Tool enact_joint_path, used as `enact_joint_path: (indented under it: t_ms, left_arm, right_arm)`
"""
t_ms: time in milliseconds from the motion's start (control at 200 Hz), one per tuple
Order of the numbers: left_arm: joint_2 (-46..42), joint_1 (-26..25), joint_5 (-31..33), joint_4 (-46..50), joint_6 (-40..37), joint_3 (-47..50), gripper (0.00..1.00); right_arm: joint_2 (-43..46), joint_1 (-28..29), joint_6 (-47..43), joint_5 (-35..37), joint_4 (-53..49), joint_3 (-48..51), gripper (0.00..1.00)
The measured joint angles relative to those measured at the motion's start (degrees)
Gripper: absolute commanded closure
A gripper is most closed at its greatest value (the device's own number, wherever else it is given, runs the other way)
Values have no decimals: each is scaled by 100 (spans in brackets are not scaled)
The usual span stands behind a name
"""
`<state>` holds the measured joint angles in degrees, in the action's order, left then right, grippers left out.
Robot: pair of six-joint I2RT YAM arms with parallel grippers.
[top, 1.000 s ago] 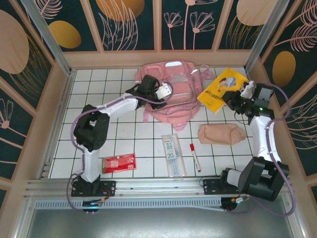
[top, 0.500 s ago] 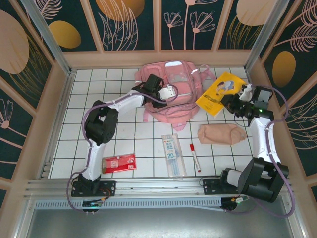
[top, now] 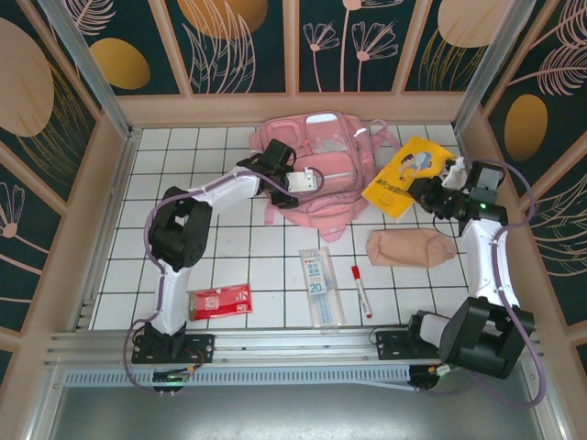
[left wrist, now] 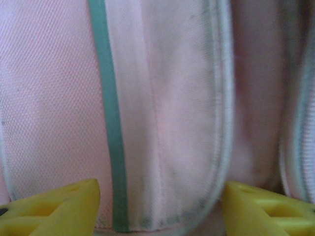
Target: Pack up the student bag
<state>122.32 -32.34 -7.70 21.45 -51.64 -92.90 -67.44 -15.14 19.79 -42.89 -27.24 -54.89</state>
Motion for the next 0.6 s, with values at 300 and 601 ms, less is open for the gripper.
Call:
enact_joint_path:
  t_ms: [300, 601]
  left_arm:
    - [168, -7, 192, -372, 173, -164, 98]
    - [28, 0, 7, -61, 1023, -741, 100]
  right_arm:
    - [0, 114, -44, 87, -57, 0, 100]
    - [-55, 219, -44, -262, -173, 229, 100]
